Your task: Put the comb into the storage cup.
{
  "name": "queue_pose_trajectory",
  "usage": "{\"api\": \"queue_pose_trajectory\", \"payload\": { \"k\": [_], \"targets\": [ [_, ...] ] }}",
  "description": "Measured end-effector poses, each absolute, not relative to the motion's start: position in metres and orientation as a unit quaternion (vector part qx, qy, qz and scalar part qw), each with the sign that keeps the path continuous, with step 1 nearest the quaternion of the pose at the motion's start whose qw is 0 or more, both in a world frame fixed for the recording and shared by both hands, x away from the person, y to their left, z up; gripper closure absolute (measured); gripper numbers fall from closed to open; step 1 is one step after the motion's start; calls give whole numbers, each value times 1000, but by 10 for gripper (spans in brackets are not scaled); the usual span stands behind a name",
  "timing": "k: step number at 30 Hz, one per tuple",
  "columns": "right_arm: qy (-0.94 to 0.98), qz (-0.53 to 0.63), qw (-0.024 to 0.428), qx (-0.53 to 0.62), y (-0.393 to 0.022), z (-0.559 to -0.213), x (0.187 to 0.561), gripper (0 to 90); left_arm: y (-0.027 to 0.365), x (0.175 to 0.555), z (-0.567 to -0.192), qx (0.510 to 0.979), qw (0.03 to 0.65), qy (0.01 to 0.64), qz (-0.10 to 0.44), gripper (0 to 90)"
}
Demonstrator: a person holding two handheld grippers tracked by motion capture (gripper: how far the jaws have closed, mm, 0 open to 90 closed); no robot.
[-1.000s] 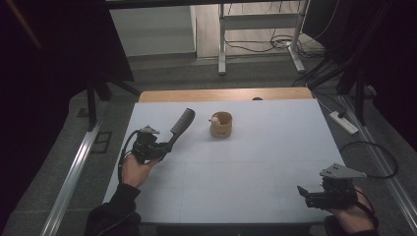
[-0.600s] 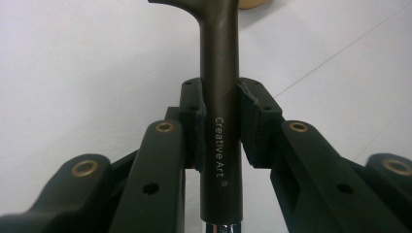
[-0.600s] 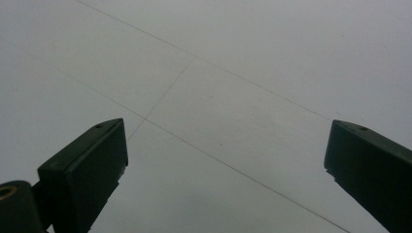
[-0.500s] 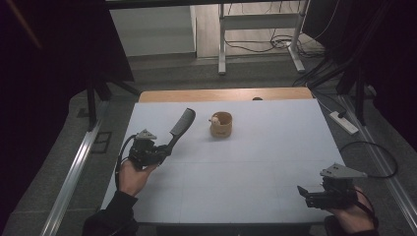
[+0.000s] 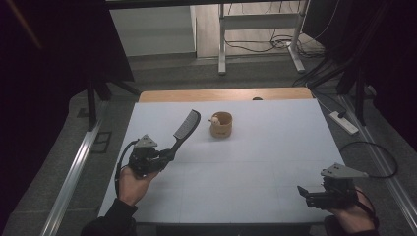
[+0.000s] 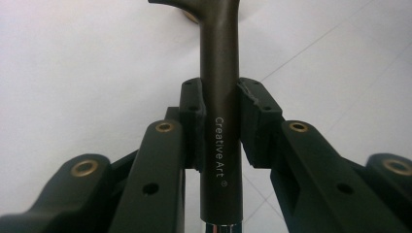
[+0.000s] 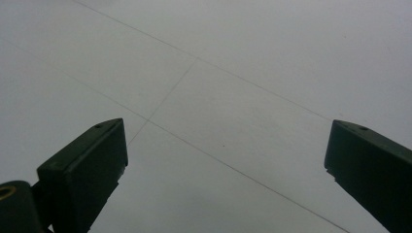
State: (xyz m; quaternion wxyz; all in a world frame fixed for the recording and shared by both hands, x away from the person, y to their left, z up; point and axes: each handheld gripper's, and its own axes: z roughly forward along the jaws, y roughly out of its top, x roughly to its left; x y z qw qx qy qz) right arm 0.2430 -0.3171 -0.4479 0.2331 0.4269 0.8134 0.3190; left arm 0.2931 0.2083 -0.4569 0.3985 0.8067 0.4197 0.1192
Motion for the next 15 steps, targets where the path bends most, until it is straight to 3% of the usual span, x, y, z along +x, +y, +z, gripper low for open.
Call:
{"api": "queue_pose_trajectory", "payload": {
  "k": [15],
  "targets": [
    [817,322,225,423,-317,-448,243,20,202,276,-453,805,422,404,108,723]
  ]
}}
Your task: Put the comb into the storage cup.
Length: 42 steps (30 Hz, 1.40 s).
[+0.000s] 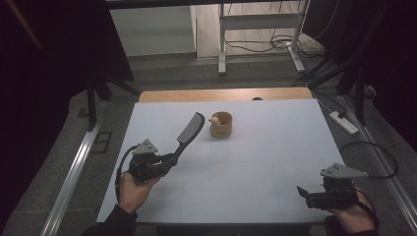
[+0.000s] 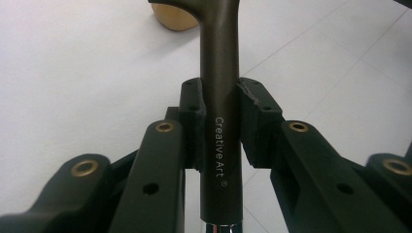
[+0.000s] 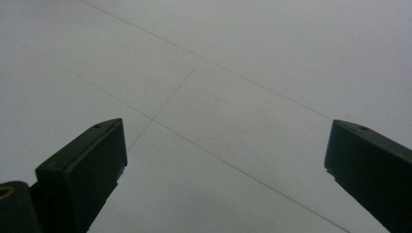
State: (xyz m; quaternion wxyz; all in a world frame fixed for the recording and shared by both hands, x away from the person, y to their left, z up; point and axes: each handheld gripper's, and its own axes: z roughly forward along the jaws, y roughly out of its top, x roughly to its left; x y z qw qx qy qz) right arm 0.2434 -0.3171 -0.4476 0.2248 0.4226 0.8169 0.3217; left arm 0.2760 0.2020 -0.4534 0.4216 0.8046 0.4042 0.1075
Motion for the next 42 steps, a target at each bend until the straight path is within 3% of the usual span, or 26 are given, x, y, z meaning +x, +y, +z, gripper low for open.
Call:
{"api": "queue_pose_trajectory", "payload": {
  "k": [23,42],
  "targets": [
    [822,357,195,400,-313,-444,248,6,190,251,-452,812,429,382,106,722],
    [827,416,129,355,-290,-434,267,0,179,255,-453,820,431,363,101,722]
  ]
}}
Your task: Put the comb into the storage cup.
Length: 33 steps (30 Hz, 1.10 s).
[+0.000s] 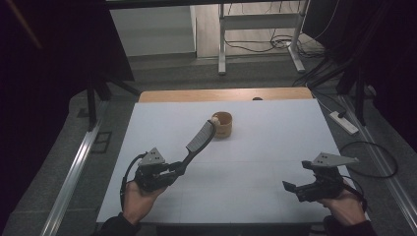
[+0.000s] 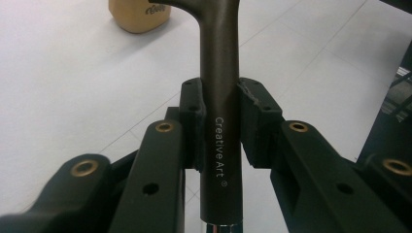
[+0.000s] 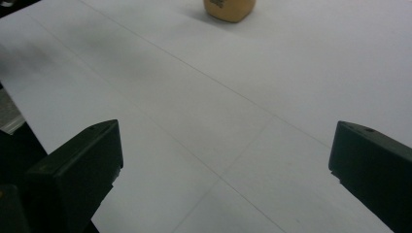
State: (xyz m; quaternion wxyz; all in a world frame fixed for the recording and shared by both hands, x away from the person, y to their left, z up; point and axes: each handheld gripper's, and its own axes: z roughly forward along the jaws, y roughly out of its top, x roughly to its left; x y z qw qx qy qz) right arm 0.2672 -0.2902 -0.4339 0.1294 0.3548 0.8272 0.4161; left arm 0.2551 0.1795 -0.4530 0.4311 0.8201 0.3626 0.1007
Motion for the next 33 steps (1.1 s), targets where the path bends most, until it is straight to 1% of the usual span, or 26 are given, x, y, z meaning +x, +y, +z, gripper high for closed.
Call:
{"api": "queue_pose_trajectory", "payload": {
  "k": [4,13,18,33],
  "targets": [
    [830,425,113,344,-282,-432,272,0,175,256,-453,824,429,356,99,722],
    [819,439,101,356,-275,-428,281,0,169,258,-455,826,432,349,95,722],
    [812,452,81,362,-270,-426,288,0,166,260,-455,826,436,345,91,722],
    [808,453,41,376,-250,-423,303,0,157,262,-454,824,449,334,89,722]
  ]
}}
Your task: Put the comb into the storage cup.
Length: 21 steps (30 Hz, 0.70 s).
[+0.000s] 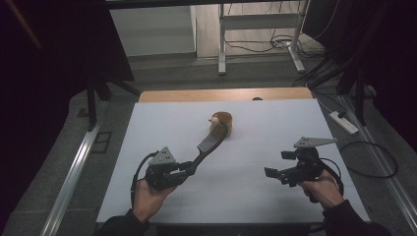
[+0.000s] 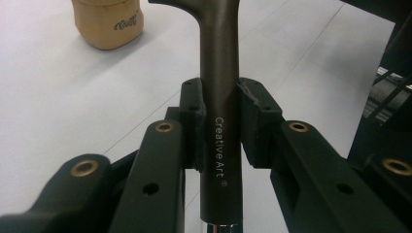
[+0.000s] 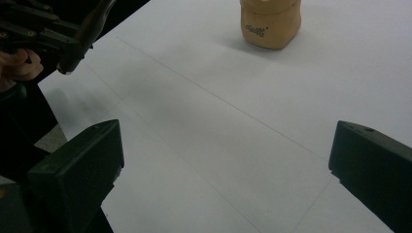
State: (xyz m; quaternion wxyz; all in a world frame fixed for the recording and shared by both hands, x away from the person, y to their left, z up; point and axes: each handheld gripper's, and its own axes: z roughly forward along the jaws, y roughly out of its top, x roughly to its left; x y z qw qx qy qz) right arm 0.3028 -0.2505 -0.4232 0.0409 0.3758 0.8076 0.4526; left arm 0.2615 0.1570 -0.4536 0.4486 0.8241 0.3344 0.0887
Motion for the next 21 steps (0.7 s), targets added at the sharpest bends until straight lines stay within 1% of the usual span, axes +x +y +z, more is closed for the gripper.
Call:
{"api": "queue_pose_trajectory", "payload": {
  "k": [4,8,21],
  "targets": [
    [809,446,40,380,-244,-421,307,0,155,262,-454,822,453,334,89,723],
    [806,448,25,385,-239,-420,311,0,152,262,-455,822,454,331,91,723],
    [817,445,22,367,-215,-414,320,0,145,261,-457,820,461,324,104,723]
  ]
}}
